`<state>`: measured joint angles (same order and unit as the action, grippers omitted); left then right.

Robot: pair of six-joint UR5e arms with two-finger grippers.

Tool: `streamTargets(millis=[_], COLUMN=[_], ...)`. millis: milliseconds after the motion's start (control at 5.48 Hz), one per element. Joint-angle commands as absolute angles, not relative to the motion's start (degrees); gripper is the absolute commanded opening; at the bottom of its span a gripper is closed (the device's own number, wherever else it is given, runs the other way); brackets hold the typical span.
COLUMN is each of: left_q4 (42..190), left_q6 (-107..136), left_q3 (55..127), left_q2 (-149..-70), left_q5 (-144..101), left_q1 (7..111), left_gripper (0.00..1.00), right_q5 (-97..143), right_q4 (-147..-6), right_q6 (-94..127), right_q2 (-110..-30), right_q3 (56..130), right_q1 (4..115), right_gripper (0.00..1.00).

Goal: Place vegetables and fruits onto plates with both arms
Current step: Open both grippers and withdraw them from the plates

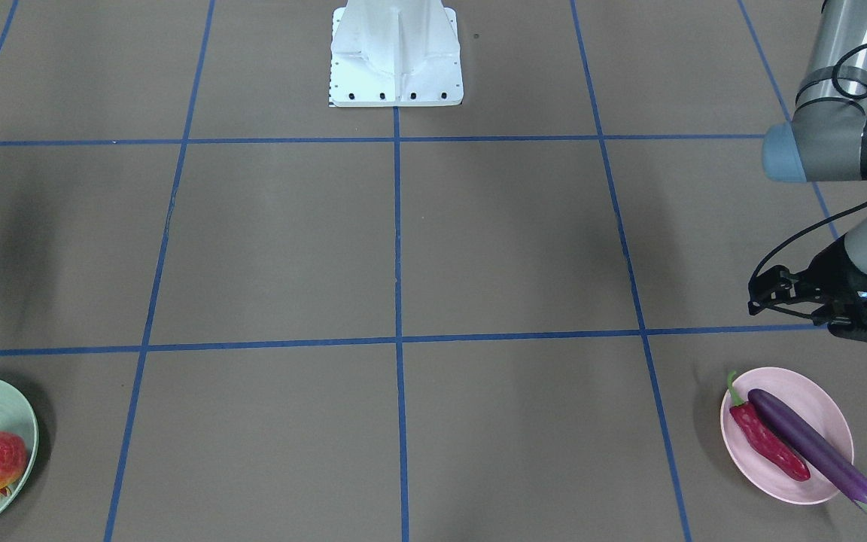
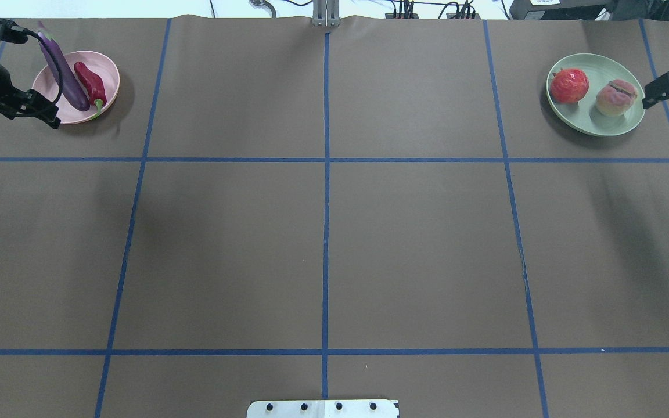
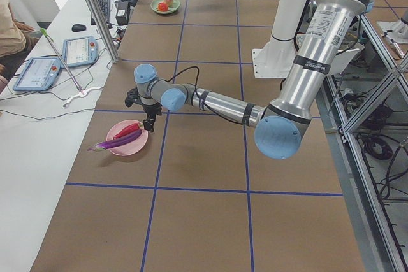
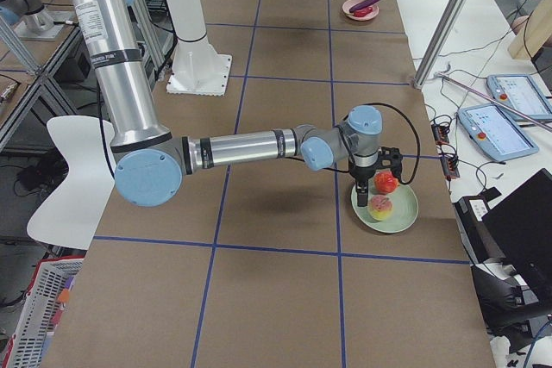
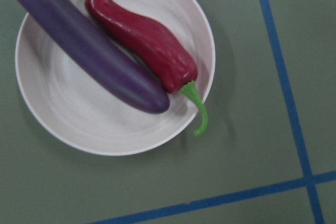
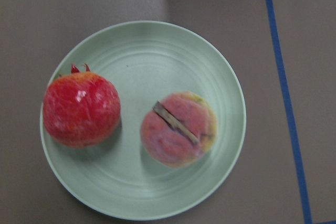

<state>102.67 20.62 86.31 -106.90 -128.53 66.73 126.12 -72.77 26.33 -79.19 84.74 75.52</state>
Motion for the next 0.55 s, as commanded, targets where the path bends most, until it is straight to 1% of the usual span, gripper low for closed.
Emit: streamTargets(millis=[0,182,365], left_q4=[99.43,99.67,99.49], left_q6=[18.98,17.59,11.05], left_q3=[89.64,91.3,94.71], left_q2=[-101.71,-99.08,-95.05], left_q5=[-131.19,-133.4,-132.81], left_q1=[69.07,72.21,75.55], left_gripper=[1.0,1.0,1.0], right_q5=[132.08,135.06,137.78], right_q4=[-72.6,-72.77,-72.69], right_q6=[21.01,18.92,16.81], right_q2=[-89.68,-94.96,-96.49], right_q3=[92.67,97.68,98.43], right_q1=[77.87,77.96,78.48], right_gripper=[1.0,1.0,1.0])
